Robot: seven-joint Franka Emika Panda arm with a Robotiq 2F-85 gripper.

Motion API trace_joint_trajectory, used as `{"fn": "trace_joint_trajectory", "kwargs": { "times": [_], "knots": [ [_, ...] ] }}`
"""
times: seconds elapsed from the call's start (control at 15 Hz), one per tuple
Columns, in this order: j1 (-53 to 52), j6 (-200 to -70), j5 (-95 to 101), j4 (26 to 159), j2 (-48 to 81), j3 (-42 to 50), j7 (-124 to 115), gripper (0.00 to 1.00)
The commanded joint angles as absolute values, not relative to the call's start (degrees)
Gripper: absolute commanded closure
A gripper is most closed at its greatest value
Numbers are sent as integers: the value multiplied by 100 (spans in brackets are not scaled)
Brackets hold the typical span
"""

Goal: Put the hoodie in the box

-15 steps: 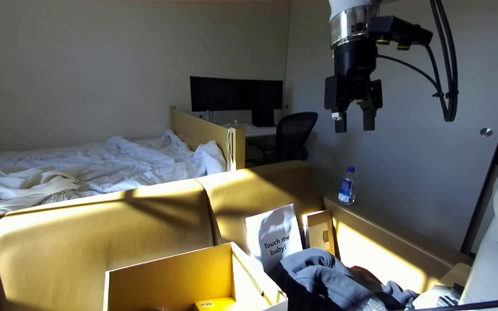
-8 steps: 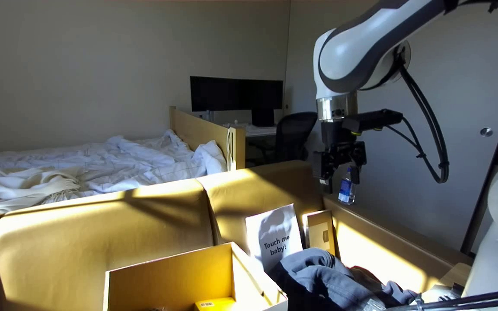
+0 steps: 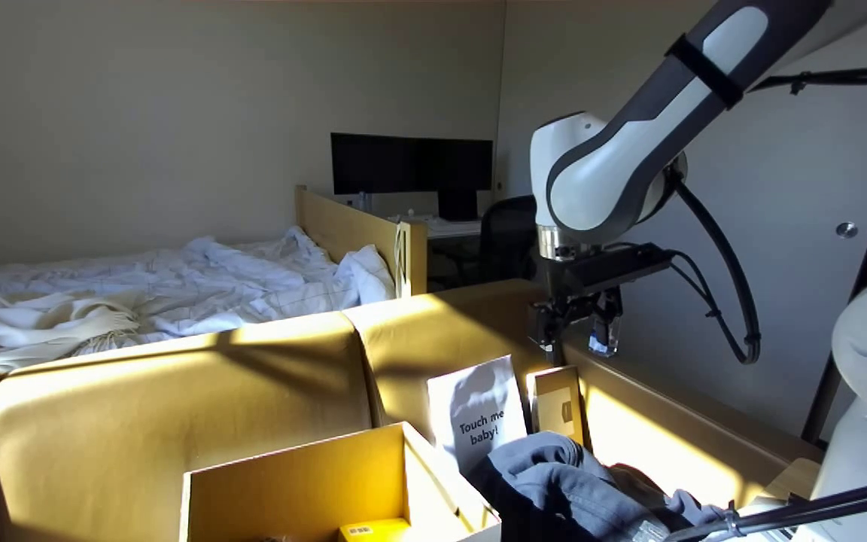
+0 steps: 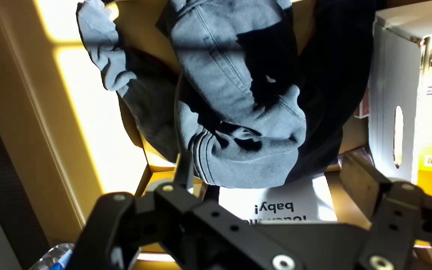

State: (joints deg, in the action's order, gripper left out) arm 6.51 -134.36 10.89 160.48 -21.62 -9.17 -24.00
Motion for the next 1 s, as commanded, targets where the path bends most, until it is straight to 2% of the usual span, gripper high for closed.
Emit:
{"fn": "trace_joint_trajectory", "kwargs": {
  "times": [0.0,0.33,0.6,0.73,0.8,0.87,0.93],
  "knots": [
    [708,-13490,1349,15936,-1898,-892,-2529,0],
    [1095,-13629,2856,15567,-189,-819,-3232,0],
    [722,-13328,3594,15049,1282,-180,-3826,0],
    [478,-13270,3254,14434,1989,97,-3676,0],
    [440,-13207,2842,14269,2022,144,-3277,0],
    [295,-13523,3134,14822,1598,324,-3484,0],
    [212,-13478,2948,14545,1867,388,-3399,0]
  ]
}}
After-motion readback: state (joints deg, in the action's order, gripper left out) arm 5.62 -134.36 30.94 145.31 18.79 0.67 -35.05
